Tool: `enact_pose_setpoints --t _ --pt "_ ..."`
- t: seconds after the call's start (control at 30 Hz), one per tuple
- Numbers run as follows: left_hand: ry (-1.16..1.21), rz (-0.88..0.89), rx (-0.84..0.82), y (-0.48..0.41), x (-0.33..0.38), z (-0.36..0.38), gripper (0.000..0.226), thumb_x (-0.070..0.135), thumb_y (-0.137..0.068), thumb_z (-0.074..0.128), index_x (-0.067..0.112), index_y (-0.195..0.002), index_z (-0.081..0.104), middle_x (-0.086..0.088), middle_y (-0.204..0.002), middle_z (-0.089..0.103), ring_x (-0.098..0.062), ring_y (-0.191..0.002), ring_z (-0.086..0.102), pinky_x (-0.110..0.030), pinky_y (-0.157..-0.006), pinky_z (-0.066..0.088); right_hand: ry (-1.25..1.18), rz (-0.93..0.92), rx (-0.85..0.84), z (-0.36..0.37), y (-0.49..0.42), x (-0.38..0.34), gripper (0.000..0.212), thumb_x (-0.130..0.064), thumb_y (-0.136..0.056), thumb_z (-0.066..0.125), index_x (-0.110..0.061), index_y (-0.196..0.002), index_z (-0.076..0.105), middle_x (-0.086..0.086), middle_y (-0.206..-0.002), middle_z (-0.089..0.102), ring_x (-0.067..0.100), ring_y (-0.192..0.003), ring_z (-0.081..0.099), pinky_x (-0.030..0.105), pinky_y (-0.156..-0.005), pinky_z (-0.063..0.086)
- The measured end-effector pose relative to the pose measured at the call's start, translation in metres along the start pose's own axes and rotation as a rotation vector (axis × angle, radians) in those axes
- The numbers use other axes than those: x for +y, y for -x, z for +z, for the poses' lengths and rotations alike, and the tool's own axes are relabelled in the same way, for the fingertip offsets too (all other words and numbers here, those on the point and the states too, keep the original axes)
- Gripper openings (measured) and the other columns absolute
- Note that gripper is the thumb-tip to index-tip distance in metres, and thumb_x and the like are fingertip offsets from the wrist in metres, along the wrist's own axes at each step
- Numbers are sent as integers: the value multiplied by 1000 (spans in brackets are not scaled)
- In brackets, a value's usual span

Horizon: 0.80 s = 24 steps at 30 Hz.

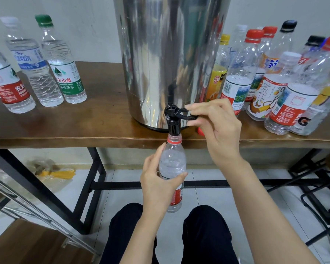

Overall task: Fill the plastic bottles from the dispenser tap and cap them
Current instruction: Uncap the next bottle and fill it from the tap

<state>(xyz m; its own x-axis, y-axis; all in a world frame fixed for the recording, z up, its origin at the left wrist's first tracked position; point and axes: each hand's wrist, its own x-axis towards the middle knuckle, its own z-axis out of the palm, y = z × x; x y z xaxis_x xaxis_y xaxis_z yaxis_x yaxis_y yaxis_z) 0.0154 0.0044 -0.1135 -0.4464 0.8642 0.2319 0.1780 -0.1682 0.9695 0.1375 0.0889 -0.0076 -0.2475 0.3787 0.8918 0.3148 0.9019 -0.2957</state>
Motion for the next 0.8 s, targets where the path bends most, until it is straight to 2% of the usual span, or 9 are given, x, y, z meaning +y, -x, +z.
enact_pose_setpoints --t 0.1,0.2,0.27,0.4,0.5,0.6,0.67,0.73,0.8 --pt "6 -4 4 0 -1 0 89 10 -63 91 42 -137 54 16 -119 55 -4 -115 57 -38 -97 54 39 -31 -33 -4 -14 -3 12 -9 -90 66 0 -89 73 4 -91 71 20 -88 54 19 -78 45" --pt "-8 7 3 1 0 0 89 11 -63 91 41 -138 53 13 -119 56 -6 -116 57 -37 -98 53 44 -13 -57 6 -37 -14 20 -28 -86 70 -8 -83 74 -15 -81 54 10 -83 47 27 -66 45" --pt "-23 14 -1 1 1 0 88 12 -64 91 41 -138 53 13 -120 56 -5 -117 56 -32 -98 52 38 63 -87 17 -52 -19 22 -36 -82 70 -14 -81 74 -11 -79 47 5 -80 43 28 -66 44" --pt "-37 26 -8 1 3 -2 87 13 -65 91 39 -139 52 11 -124 56 -6 -119 54 -23 -97 50 -16 191 -126 24 -59 -18 26 -47 -79 68 -22 -83 73 0 -82 52 3 -78 46 24 -68 44" --pt "-33 19 -5 0 3 -3 88 12 -64 91 40 -139 52 11 -123 56 -7 -118 55 -24 -97 51 -79 236 -158 17 -57 -21 26 -48 -79 66 -26 -89 75 -9 -84 57 5 -81 51 24 -71 45" --pt "-8 9 -4 0 2 -3 88 10 -63 90 39 -138 54 12 -122 56 -6 -117 57 -27 -97 52 -89 203 -231 1 -56 -18 32 -42 -85 64 -30 -113 71 -27 -91 61 9 -84 52 23 -73 45" --pt "-4 10 -4 0 2 -3 88 9 -63 91 37 -138 54 12 -121 56 -4 -116 57 -27 -97 52 -92 211 -167 -13 -50 -12 31 -33 -90 64 -27 -121 66 -15 -103 67 13 -85 55 25 -73 47" --pt "1 11 -6 0 1 -3 88 8 -63 91 37 -138 54 13 -120 56 -3 -114 58 -27 -96 52 -83 297 -17 -28 -40 -5 20 -23 -92 66 -22 -112 69 -5 -100 69 15 -85 58 22 -70 47" --pt "5 9 -9 0 0 -2 87 7 -63 90 37 -137 55 13 -119 56 -3 -113 58 -27 -95 53 28 412 29 -38 -29 8 8 -24 -92 67 -22 -98 71 -7 -92 69 11 -80 58 22 -70 45"
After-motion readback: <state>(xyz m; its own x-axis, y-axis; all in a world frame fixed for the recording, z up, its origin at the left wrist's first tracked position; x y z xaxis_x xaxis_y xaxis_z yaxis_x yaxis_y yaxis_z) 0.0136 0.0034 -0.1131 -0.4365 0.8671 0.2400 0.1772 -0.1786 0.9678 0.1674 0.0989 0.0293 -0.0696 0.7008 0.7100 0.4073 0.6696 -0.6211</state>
